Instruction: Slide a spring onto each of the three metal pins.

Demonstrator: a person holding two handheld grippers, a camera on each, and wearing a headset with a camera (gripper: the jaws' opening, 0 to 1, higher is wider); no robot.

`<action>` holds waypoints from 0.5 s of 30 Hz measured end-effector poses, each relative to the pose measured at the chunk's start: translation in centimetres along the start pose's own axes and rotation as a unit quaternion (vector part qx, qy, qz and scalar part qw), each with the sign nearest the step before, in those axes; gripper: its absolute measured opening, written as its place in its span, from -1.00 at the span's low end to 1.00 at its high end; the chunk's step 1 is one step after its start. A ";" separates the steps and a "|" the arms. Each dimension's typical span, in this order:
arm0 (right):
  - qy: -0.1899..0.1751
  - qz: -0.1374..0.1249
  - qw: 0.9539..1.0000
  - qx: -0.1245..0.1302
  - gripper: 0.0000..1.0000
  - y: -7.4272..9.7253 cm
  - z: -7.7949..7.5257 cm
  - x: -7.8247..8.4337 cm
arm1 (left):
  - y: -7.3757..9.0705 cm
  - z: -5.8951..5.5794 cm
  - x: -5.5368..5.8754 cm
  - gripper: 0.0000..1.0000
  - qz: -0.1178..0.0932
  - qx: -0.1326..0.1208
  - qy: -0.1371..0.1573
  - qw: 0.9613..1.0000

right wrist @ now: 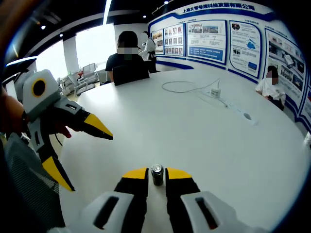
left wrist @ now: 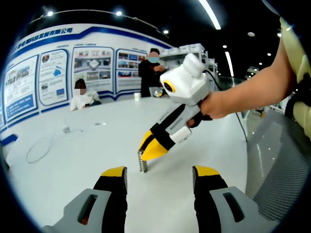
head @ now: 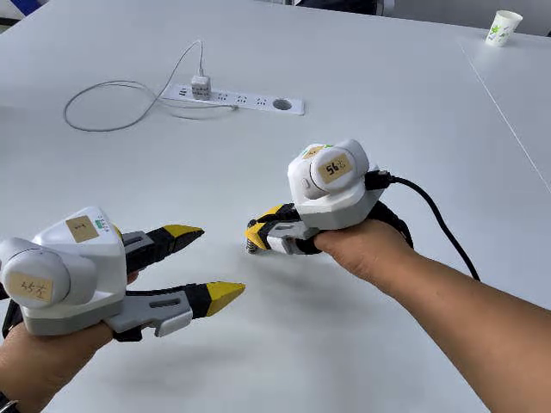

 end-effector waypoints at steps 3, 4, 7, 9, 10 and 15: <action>0.002 -0.006 1.000 0.003 -0.66 0.5 0.1 -0.1 | 0.0 -0.1 -0.1 0.11 -0.001 0.000 0.001 1.000; 0.000 -0.011 1.000 0.005 -0.65 0.8 0.1 -0.2 | 0.0 -0.1 -0.1 0.11 -0.001 0.000 0.001 1.000; -0.003 -0.019 1.000 0.007 -0.62 1.5 0.3 -0.1 | 0.0 -0.2 -0.1 0.12 -0.001 0.001 0.000 1.000; -0.002 -0.025 1.000 0.009 -0.61 2.0 0.5 0.0 | 0.0 -0.2 -0.1 0.12 -0.001 0.000 0.000 1.000; -0.002 -0.027 1.000 0.009 -0.60 2.2 0.6 0.0 | 0.0 -0.2 -0.1 0.13 -0.001 0.000 0.000 1.000; -0.003 -0.033 0.999 0.009 -0.56 3.3 0.8 0.7 | -0.1 -0.4 -0.1 0.15 0.000 0.001 0.002 1.000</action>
Point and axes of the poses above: the centre of the closed fingertips' face, and the gripper's own axes: y roughly backward along the fingers, z roughly to its left, x roughly out of its underside, the point moved 5 cm from there along y, roughly backward along the fingers, and after that the axes turned 4 degrees about z, right-handed, at the moved point
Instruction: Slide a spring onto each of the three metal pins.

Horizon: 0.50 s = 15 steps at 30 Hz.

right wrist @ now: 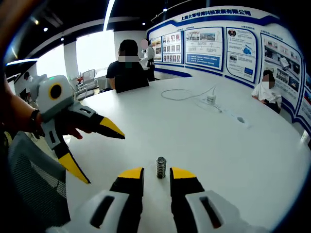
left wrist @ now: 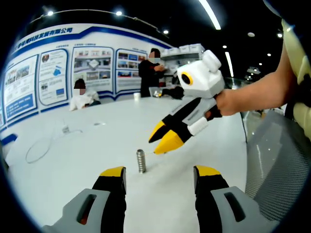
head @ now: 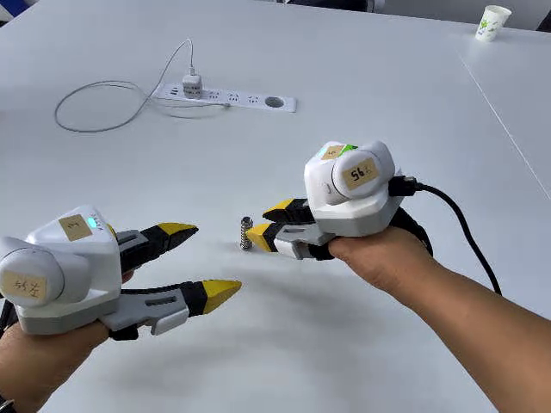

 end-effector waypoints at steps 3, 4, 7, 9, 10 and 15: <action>0.002 0.000 1.000 -0.001 -0.54 0.6 0.2 0.5 | -0.1 -0.1 0.0 0.16 0.001 0.001 0.000 1.000; 0.002 0.000 1.000 -0.001 -0.53 0.8 0.2 0.6 | -0.1 -0.2 0.0 0.16 0.001 0.001 0.000 1.000; 0.004 -0.002 1.000 -0.002 -0.51 1.3 0.3 0.9 | -0.1 -0.2 -0.1 0.17 0.001 0.002 -0.001 1.000; 0.005 -0.003 1.000 0.000 -0.49 1.6 0.4 1.2 | -0.2 -0.2 -0.1 0.18 0.002 0.003 -0.001 1.000; 0.005 -0.003 1.000 0.000 -0.48 1.8 0.4 1.3 | -0.2 -0.2 -0.1 0.19 0.002 0.003 -0.001 1.000; -0.002 -0.007 1.000 -0.002 -0.46 2.9 0.7 2.0 | -0.2 -0.3 -0.2 0.20 0.002 0.004 -0.002 1.000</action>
Point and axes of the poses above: the centre of the closed fingertips' face, and the gripper's own axes: y roughly backward along the fingers, z roughly to its left, x roughly out of its underside, the point moved 5 cm from there along y, roughly backward along the fingers, and after that the axes turned 4 degrees about z, right-handed, at the moved point
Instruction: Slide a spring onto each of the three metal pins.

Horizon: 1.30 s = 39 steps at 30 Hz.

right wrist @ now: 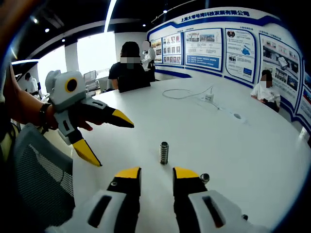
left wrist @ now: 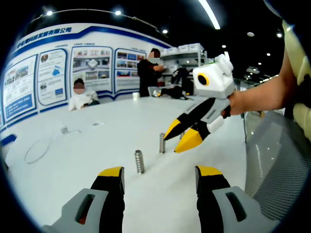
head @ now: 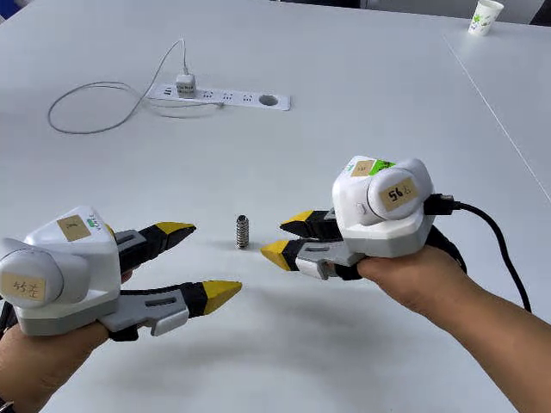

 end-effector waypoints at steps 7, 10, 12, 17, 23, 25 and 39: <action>-0.004 -0.010 1.000 0.008 -0.43 2.0 -0.1 0.9 | -0.2 -0.1 -0.1 0.23 0.002 0.003 -0.002 1.000; -0.004 -0.013 1.000 0.015 -0.43 2.9 -0.3 1.2 | -0.3 -0.2 -0.2 0.25 0.002 0.005 -0.003 1.000; -0.005 -0.014 1.000 0.020 -0.42 3.5 -0.4 1.5 | -0.4 -0.3 -0.2 0.26 0.003 0.006 -0.005 1.000; -0.012 -0.014 0.999 0.033 -0.41 5.0 -1.1 2.5 | -0.3 -0.2 -0.1 0.28 0.005 0.008 -0.007 1.000; -0.025 -0.017 0.998 0.055 -0.41 6.5 -2.2 3.7 | -0.4 -0.3 -0.1 0.29 0.007 0.009 -0.008 1.000; -0.028 -0.018 0.998 0.060 -0.40 7.0 -2.6 4.1 | -0.5 -0.4 0.0 0.30 0.008 0.010 -0.008 1.000; -0.039 -0.021 0.994 0.104 -0.28 10.4 -5.5 6.4 | -0.6 -0.4 0.3 0.33 0.011 0.015 -0.006 1.000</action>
Point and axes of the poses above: the centre of the closed fingertips' face, and the gripper's own axes: y roughly backward along the fingers, z roughly to its left, x roughly out of its underside, the point moved 5 cm from there along y, roughly backward along the fingers, and after that the axes turned 4 degrees about z, right-handed, at the moved point
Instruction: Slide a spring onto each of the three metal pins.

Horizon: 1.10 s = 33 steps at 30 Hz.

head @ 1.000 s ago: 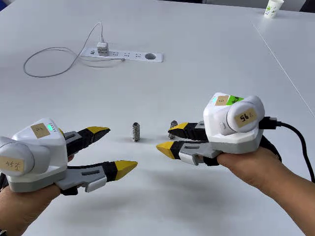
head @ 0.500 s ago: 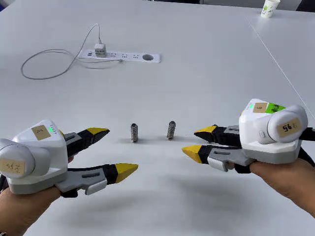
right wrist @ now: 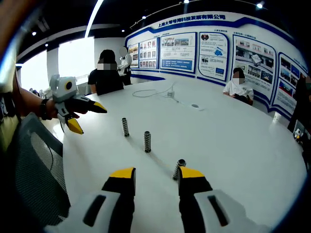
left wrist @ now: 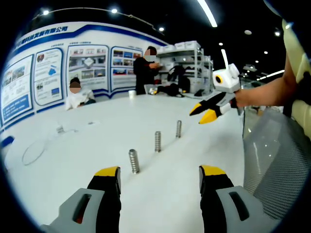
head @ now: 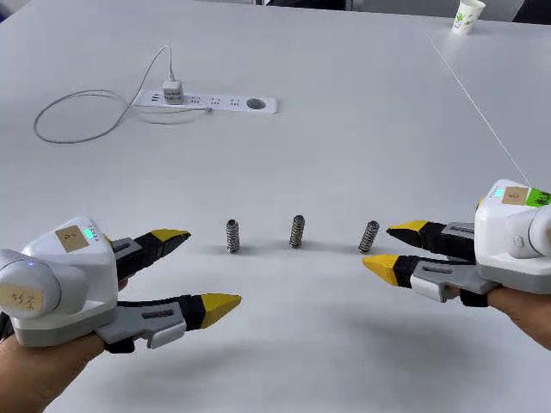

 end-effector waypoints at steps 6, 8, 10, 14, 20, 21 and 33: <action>0.003 -0.002 1.000 0.001 -0.18 0.5 -1.0 0.7 | -0.1 0.0 0.2 0.34 0.002 0.002 0.001 1.000; 0.003 -0.003 1.000 0.001 -0.14 0.7 -1.0 0.8 | -0.1 0.0 0.2 0.34 0.002 0.002 0.001 1.000; 0.004 -0.006 1.000 0.001 -0.10 0.9 -1.1 0.9 | -0.1 0.0 0.2 0.35 0.003 0.002 0.002 1.000; 0.005 -0.012 1.000 0.000 -0.04 1.0 -1.4 1.1 | -0.1 0.1 0.4 0.35 0.004 0.001 0.004 1.000; 0.004 -0.015 1.000 -0.001 0.08 1.1 -1.5 1.3 | -0.1 0.2 0.5 0.35 0.005 0.001 0.005 1.000; 0.005 -0.015 1.000 -0.002 0.10 1.1 -1.6 1.4 | -0.1 0.2 0.5 0.36 0.005 0.000 0.006 1.000; 0.000 -0.021 1.000 0.002 0.22 1.4 -1.9 1.7 | 0.0 0.0 0.8 0.37 0.006 -0.002 0.010 1.000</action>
Point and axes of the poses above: the centre of the closed fingertips' face, and the gripper's own axes: y roughly backward along the fingers, z roughly to its left, x roughly out of its underside, the point moved 5 cm from there along y, roughly backward along the fingers, and after that the axes turned 4 degrees about z, right-handed, at the moved point
